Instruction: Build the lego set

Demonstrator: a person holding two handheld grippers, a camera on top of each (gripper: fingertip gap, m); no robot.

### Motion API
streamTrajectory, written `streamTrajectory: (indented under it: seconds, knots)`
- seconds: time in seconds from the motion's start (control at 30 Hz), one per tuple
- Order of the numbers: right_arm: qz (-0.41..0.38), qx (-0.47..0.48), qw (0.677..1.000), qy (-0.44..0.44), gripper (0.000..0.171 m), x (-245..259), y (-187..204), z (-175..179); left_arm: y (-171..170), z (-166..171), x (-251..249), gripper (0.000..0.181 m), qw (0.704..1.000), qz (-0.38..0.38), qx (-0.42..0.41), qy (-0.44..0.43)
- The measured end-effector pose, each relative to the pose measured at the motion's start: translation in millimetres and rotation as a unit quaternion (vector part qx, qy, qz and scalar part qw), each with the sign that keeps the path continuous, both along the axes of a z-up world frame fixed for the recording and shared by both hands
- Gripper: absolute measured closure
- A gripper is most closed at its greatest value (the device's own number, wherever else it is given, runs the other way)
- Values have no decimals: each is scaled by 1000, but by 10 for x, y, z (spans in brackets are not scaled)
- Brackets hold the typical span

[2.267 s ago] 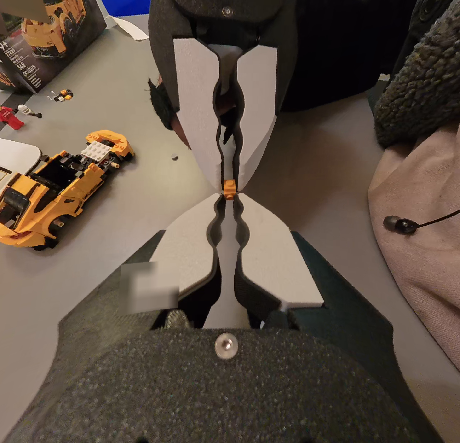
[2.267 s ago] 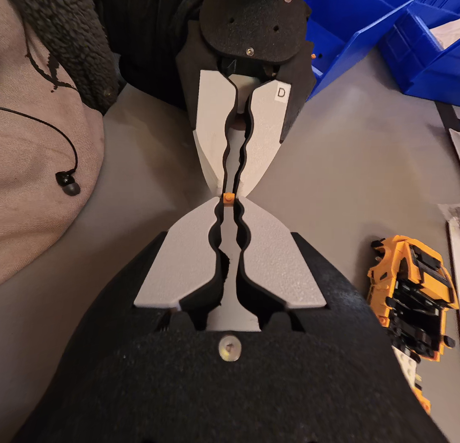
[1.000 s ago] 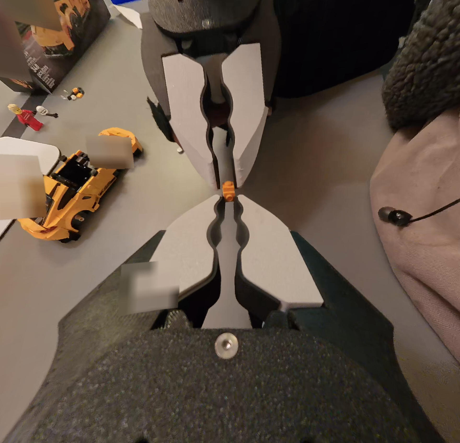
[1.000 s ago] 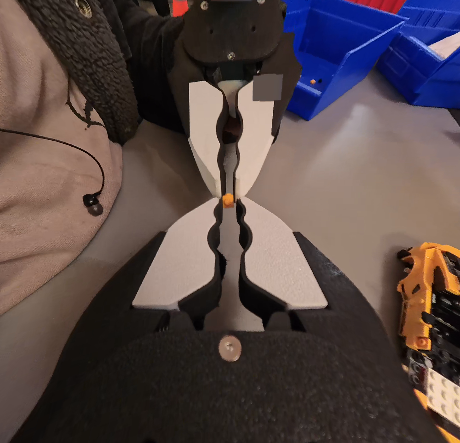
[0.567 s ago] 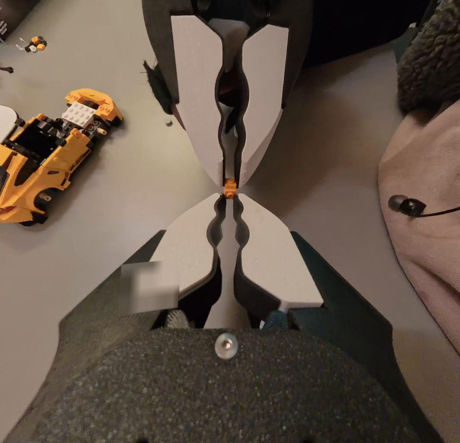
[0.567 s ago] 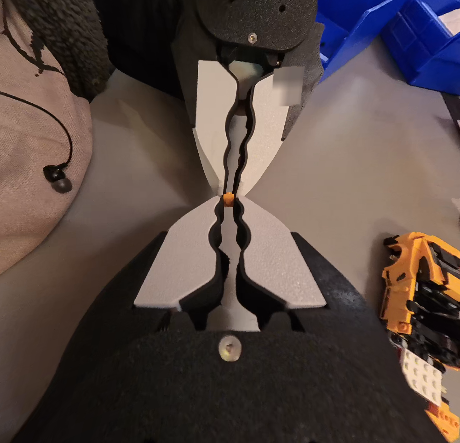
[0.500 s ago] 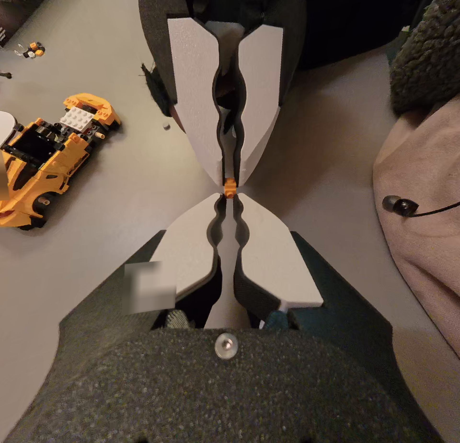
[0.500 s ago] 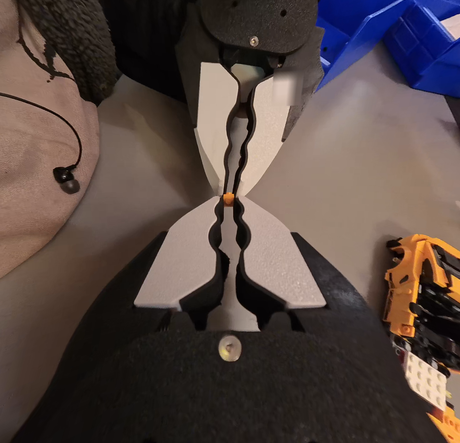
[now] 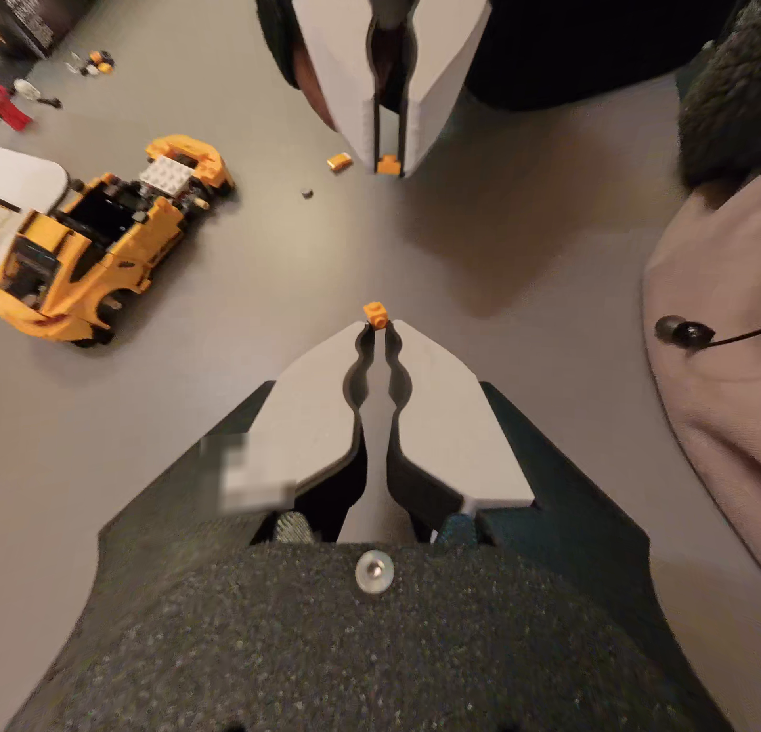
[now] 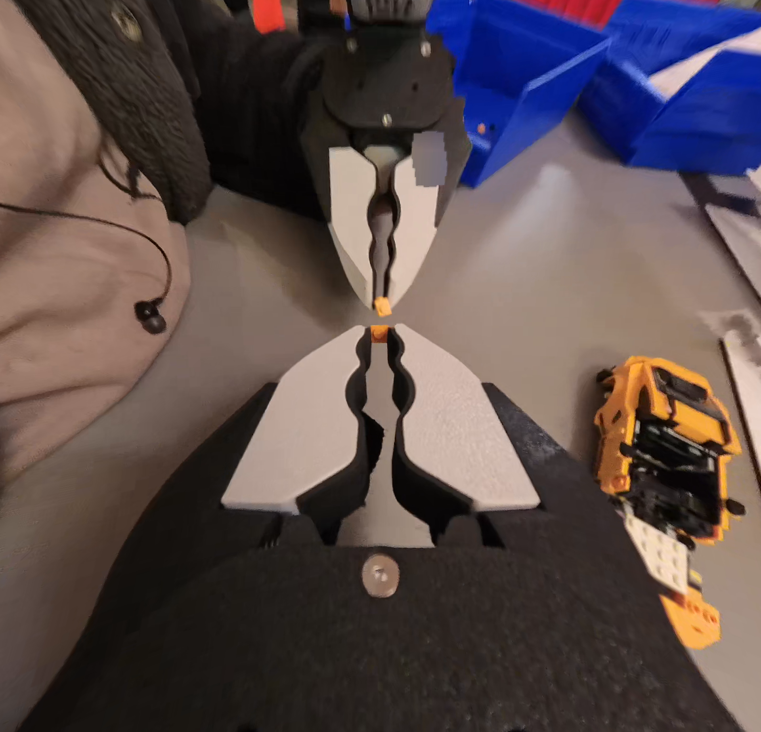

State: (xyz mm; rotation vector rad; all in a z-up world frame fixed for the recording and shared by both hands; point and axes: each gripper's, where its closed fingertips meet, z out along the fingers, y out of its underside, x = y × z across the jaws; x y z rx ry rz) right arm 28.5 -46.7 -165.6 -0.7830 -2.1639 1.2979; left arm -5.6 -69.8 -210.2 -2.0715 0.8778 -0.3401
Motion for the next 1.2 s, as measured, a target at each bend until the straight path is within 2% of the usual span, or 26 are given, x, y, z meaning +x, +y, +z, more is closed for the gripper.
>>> streamTrajectory:
  seconds: [0.13,0.27,0.57,0.83,1.0,1.2]
  knots:
    - [-15,29,999,-38,164,-41,8,-228,-8,-38,25,175,999,2,-26,-33]
    - [-18,34,998,-49,164,-77,-47,-287,-21,-16,50,175,996,5,-46,-80]
    - [-31,149,980,-127,164,-54,19,-750,-50,-104,76,174,995,3,-68,-70]
    - [-33,145,978,-143,163,-41,18,-788,-49,-145,71,174,995,6,-73,-65]
    - [-40,137,977,-160,147,-44,28,-811,-48,-163,70,174,995,7,-75,-63]
    - [-37,120,978,-169,144,-25,27,-791,-45,-163,69,174,995,9,-75,-65]
